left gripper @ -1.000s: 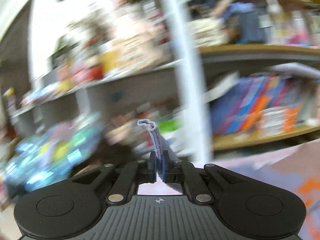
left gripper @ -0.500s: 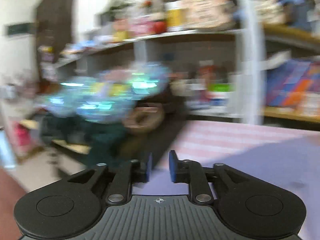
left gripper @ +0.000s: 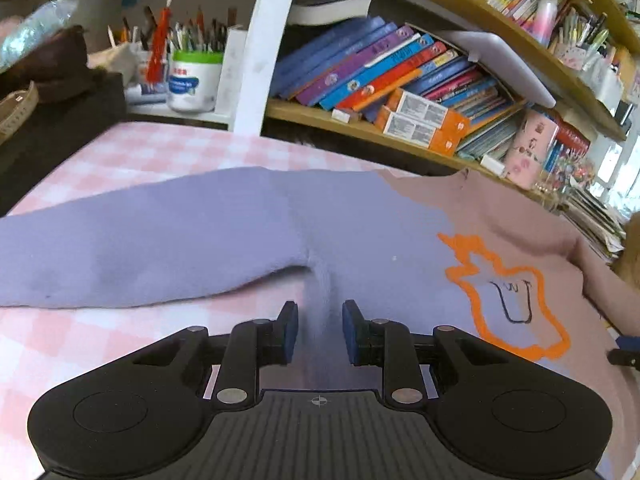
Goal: Fold clothes
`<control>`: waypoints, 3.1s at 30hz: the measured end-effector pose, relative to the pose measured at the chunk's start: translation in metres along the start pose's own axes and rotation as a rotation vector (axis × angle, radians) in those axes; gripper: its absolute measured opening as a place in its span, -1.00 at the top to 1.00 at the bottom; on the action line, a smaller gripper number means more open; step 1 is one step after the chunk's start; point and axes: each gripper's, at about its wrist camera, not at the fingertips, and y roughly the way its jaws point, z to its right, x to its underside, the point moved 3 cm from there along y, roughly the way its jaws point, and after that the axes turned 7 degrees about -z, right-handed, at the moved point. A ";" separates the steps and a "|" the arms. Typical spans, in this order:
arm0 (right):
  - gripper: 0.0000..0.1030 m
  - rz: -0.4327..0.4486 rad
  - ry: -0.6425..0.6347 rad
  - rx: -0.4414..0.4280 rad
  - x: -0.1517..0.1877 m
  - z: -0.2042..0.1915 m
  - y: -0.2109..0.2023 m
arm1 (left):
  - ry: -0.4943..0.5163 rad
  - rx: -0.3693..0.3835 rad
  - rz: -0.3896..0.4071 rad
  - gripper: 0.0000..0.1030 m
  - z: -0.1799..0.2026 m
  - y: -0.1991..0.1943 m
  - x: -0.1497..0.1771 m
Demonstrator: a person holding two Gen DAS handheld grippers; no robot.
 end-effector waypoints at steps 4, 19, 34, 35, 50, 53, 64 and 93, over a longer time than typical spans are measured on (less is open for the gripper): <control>0.69 0.019 0.057 -0.006 -0.005 0.005 0.003 | -0.011 0.016 -0.008 0.89 -0.003 0.008 -0.005; 0.79 -0.072 -0.157 -0.147 0.006 -0.046 -0.010 | -0.038 -0.036 0.031 0.87 -0.031 0.000 -0.005; -0.11 -0.047 0.237 0.322 -0.011 0.130 -0.070 | 0.014 -0.033 0.042 0.82 -0.025 -0.006 0.000; -0.20 -0.049 0.240 0.333 -0.005 0.132 -0.068 | 0.023 -0.037 0.043 0.82 -0.023 -0.006 0.000; 0.84 0.029 0.279 0.408 -0.058 0.172 -0.035 | 0.011 -0.018 0.038 0.78 -0.026 -0.006 0.000; 0.84 0.107 0.138 0.590 -0.095 0.168 -0.034 | 0.022 -0.012 0.035 0.71 -0.024 -0.005 0.001; 0.01 0.040 -0.036 0.703 -0.099 0.144 0.009 | 0.051 -0.007 0.038 0.65 -0.019 -0.005 0.002; 0.17 0.088 0.034 -0.044 0.073 -0.025 -0.053 | 0.003 -0.060 0.030 0.65 0.015 -0.090 0.091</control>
